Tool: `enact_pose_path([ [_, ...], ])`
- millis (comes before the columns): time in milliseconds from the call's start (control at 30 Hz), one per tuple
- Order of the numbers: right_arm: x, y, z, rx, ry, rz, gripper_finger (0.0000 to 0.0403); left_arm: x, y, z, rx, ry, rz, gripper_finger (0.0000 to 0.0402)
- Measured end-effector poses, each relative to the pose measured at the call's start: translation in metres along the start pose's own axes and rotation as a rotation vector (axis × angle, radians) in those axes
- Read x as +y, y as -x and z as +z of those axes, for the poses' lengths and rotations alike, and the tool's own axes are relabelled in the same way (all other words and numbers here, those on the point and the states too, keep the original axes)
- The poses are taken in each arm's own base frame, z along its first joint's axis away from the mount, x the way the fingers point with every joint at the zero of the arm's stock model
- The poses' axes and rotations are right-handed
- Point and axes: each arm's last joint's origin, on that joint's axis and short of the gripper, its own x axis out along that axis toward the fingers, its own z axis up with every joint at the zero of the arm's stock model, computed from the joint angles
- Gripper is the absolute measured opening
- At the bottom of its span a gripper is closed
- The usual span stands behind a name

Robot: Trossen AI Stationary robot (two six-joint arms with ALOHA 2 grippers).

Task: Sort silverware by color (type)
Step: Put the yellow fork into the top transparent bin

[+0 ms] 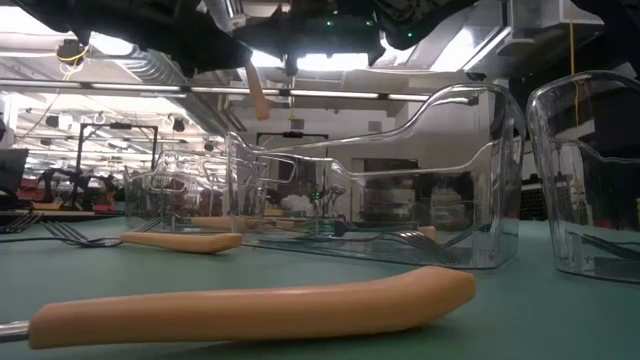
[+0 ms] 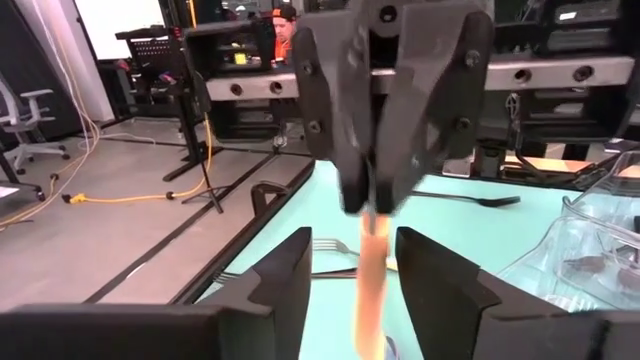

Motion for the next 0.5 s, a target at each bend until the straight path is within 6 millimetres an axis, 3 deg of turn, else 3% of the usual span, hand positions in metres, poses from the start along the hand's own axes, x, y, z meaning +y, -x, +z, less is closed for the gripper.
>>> enact_pose_path([
  [367, 0.0, 0.0001, 0.0007, -0.007, 0.005, 0.007, 0.0, -0.0001, 0.0, -0.0001, 0.001, 0.001, -0.002, 0.0031],
  [500, 0.0001, 0.0001, 0.0006, -0.006, 0.005, 0.007, 0.0, 0.0, 0.0, -0.0001, 0.001, 0.002, -0.001, 0.0016],
])
